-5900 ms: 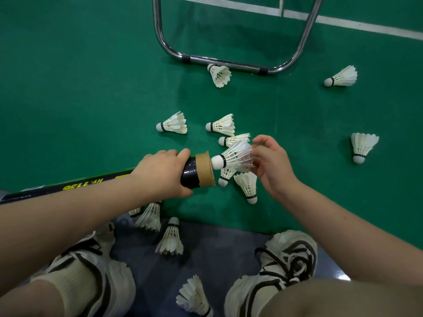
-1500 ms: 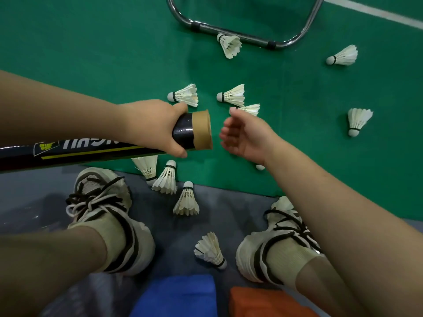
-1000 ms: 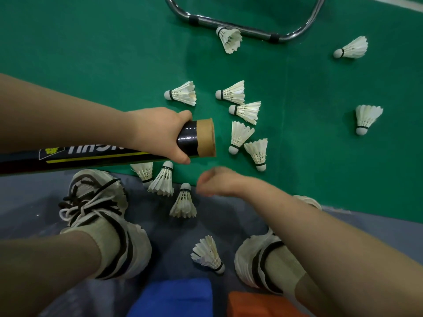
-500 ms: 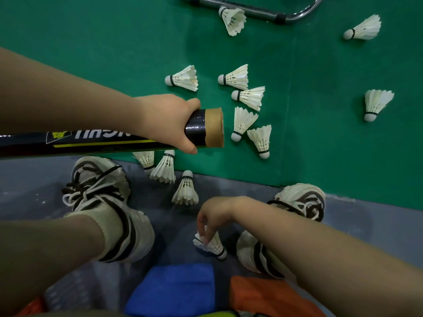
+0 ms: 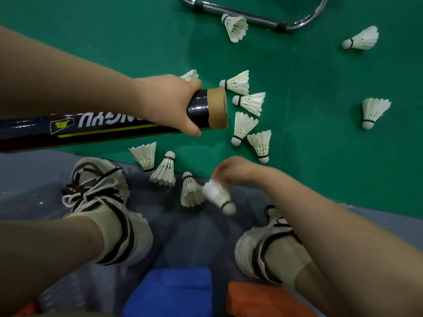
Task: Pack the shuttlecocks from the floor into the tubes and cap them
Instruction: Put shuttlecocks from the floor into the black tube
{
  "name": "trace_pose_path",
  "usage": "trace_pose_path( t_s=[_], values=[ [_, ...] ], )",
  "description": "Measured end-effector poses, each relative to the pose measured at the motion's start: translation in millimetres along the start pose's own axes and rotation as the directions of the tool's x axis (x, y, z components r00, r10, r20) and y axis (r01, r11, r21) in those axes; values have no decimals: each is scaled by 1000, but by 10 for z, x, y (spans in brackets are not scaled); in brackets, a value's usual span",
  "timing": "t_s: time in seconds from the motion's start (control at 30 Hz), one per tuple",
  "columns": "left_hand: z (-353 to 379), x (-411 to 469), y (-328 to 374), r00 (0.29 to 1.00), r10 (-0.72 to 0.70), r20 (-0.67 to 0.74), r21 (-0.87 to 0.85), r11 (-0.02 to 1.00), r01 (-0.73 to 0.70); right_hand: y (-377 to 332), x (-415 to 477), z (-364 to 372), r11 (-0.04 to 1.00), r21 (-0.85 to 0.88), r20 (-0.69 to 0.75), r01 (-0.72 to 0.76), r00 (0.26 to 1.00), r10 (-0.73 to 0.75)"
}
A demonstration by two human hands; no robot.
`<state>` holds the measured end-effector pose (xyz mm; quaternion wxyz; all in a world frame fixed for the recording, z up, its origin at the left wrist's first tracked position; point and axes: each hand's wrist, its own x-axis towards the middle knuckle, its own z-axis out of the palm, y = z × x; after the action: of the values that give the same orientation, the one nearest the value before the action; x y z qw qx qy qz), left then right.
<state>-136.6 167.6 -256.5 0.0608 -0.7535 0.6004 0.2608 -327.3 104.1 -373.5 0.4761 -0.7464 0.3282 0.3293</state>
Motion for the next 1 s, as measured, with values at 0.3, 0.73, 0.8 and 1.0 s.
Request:
trace_pose_path(
  t_s=[0.3,0.73,0.8,1.0],
  values=[
    [-137,203,-81,999,-22,-37,-61,998,20,9,-98,-872,546,793,-478,269,831,285],
    [-356,556,-80,986,-105,-127,-127,988,89,-284,229,-982,590,803,-317,81,897,308],
    [-383,620,-59,986,-119,-113,-141,985,102,-407,295,-1110,631,776,-274,16,909,314],
    [-551,928,102,986,-93,-140,-190,980,65,-517,346,-1460,803,595,-338,43,920,201]
  ],
)
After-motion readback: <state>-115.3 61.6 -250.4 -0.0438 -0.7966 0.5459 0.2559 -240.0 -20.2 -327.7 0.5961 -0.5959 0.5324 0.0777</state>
